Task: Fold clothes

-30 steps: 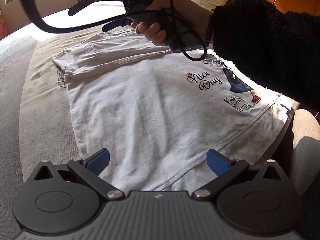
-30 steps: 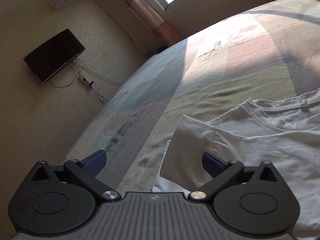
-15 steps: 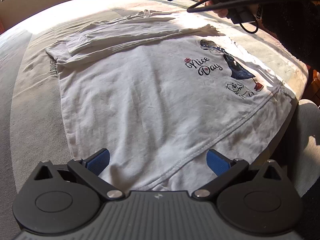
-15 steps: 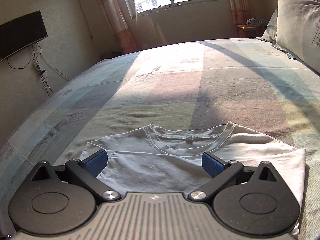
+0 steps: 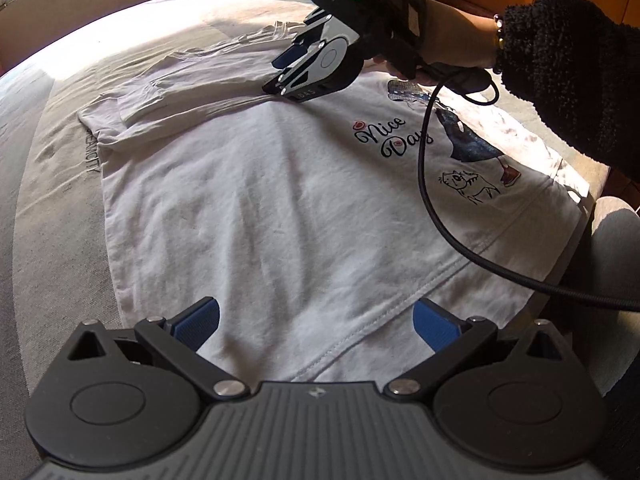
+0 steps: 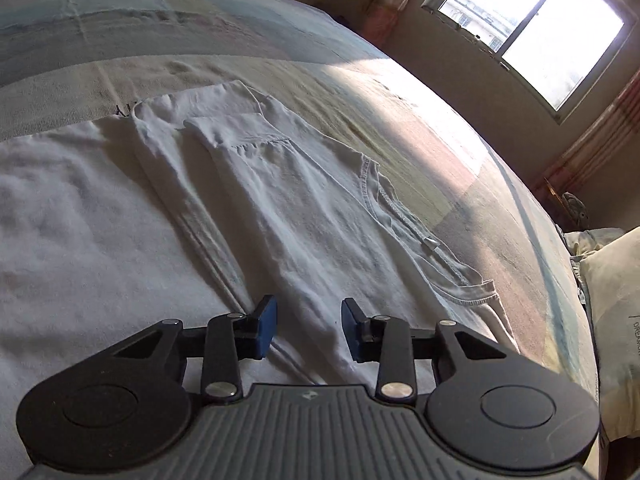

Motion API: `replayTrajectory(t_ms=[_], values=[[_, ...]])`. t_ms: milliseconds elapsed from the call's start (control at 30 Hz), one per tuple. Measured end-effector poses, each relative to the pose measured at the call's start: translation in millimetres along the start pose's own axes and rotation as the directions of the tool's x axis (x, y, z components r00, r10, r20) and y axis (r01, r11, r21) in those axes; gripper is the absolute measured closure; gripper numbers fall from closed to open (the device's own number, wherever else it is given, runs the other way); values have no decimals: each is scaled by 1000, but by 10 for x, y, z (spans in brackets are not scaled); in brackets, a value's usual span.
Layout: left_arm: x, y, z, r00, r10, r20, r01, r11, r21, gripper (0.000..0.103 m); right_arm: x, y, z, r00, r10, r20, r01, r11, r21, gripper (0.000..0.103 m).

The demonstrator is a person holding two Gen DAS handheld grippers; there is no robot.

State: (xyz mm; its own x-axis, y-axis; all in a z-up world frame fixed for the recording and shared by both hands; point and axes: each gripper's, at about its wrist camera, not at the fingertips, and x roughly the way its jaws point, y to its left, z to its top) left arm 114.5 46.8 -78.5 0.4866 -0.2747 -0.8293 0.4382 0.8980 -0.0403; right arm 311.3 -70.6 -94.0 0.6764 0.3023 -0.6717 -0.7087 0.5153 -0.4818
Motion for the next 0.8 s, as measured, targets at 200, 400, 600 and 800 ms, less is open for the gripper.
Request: replayTrajectory(t_ms=[200, 400, 600, 800], values=[[3, 41, -18, 1000, 2, 3, -2, 1000, -9, 1, -136, 101, 48, 999, 24, 24, -22, 999, -42, 102], [-14, 73, -19, 1000, 4, 15, -4, 1000, -18, 1, -252, 26, 88, 996, 82, 34, -82, 996, 17, 100], [-60, 157, -11, 999, 24, 28, -23, 999, -41, 1, -143, -538, 161, 995, 67, 70, -86, 944, 318, 92], [-71, 202, -60, 999, 33, 18, -31, 998, -59, 1, 422, -647, 336, 991, 127, 30, -125, 864, 487, 91]])
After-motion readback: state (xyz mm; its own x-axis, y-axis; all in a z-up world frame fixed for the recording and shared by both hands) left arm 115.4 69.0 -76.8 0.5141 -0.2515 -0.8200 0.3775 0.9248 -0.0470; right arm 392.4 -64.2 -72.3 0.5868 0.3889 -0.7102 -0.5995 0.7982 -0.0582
